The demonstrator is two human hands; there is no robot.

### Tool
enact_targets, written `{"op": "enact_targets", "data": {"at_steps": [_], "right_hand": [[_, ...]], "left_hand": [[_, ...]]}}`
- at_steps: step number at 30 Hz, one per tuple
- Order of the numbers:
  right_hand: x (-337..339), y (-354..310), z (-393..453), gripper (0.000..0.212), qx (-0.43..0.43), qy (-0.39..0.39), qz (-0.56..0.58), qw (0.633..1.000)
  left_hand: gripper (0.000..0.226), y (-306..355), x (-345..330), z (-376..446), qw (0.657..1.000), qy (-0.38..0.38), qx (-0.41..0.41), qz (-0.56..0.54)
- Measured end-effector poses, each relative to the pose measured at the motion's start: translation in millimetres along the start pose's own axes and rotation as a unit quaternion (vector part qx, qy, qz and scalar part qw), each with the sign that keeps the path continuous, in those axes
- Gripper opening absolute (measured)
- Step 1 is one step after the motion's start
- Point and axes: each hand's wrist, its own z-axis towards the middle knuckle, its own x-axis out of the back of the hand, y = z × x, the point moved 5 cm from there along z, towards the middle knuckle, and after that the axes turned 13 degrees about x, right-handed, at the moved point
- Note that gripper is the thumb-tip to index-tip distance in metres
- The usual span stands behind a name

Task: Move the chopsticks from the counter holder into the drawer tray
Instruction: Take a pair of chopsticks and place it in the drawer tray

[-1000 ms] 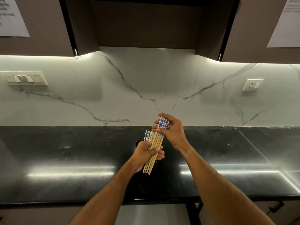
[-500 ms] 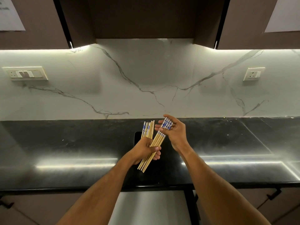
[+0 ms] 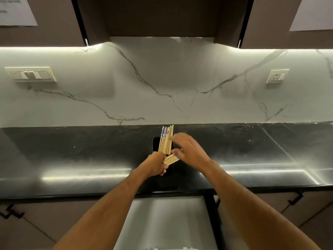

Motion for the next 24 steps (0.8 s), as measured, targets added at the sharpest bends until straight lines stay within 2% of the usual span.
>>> {"op": "enact_targets", "data": {"at_steps": [2, 4, 7, 10, 17, 24], "right_hand": [[-24.9, -25.9, -1.6, 0.029, 0.045, -0.125, -0.078, 0.988], [-47.0, -43.5, -7.5, 0.014, 0.014, -0.204, -0.082, 0.975], [-73.4, -53.2, -23.9, 0.017, -0.065, -0.283, -0.060, 0.955], [-91.5, -66.5, -42.0, 0.022, -0.091, -0.299, -0.058, 0.948], [-124.2, -74.3, -84.2, 0.018, -0.148, -0.317, -0.044, 0.936], [-175.2, -69.4, -158.4, 0.008, -0.217, -0.323, -0.007, 0.921]], "left_hand": [[0.015, -10.1, -5.3, -6.8, 0.996, 0.009, 0.017, 0.084], [0.019, -20.8, -10.4, -15.5, 0.988, 0.010, 0.013, 0.154], [0.020, -33.5, -21.6, -25.1, 0.975, 0.007, 0.004, 0.221], [0.024, -48.5, -39.8, -33.4, 0.968, -0.003, 0.002, 0.252], [0.023, -76.2, -90.9, -49.4, 0.963, -0.012, -0.017, 0.267], [0.015, -109.5, -165.9, -52.6, 0.974, -0.071, 0.022, 0.216]]}}
